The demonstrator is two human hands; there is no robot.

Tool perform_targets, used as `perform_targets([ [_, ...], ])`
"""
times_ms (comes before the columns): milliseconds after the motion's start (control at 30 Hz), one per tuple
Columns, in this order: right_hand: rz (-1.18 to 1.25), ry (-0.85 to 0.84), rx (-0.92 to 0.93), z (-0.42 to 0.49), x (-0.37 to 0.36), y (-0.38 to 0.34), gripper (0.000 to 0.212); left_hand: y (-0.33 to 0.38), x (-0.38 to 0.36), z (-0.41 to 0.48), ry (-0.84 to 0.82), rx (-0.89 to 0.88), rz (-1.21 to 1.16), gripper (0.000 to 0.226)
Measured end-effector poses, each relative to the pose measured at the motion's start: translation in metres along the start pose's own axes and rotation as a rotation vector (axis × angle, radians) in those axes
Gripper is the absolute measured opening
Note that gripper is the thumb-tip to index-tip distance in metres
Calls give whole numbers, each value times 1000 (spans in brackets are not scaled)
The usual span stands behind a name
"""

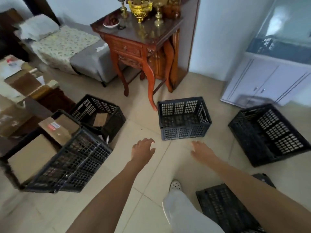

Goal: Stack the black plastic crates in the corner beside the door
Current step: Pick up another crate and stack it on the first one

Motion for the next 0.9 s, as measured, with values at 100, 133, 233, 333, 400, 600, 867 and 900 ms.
perform_targets([
  [100, 77, 27, -98, 45, 40, 25, 42, 15, 27, 77, 18, -55, 17, 34],
  [133, 82, 34, -101, 62, 56, 28, 38, 19, 37, 101, 33, -71, 16, 33],
  [233, 116, 95, -116, 114, 104, 25, 29, 28, 67, 169, 60, -110, 6, 31],
  [333, 144, 136, -97, 160, 137, 15, 28, 30, 83, 228, 40, -135, 8, 31],
  [400, 125, 130, -91, 181, 145, 11, 28, 31, 90, 255, 12, -173, 41, 33],
  [600, 124, 89, -238, 246, 177, 36, 30, 41, 123, 374, -1, -280, 68, 32],
  [867, 328, 270, -599, 325, 204, 65, 32, 82, 133, 546, -189, -493, 130, 33],
  [900, 335, 246, -636, 332, 200, 66, 34, 87, 135, 558, -219, -502, 113, 33],
])
Point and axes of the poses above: each hand's wrist, its own z-axis towards the middle knuckle, its own x-axis out of the back of the hand, y = z × x, the point moved 4 cm from there along z, towards the middle knuckle, and after that the axes turned 13 degrees about z, right-handed, at the moved point
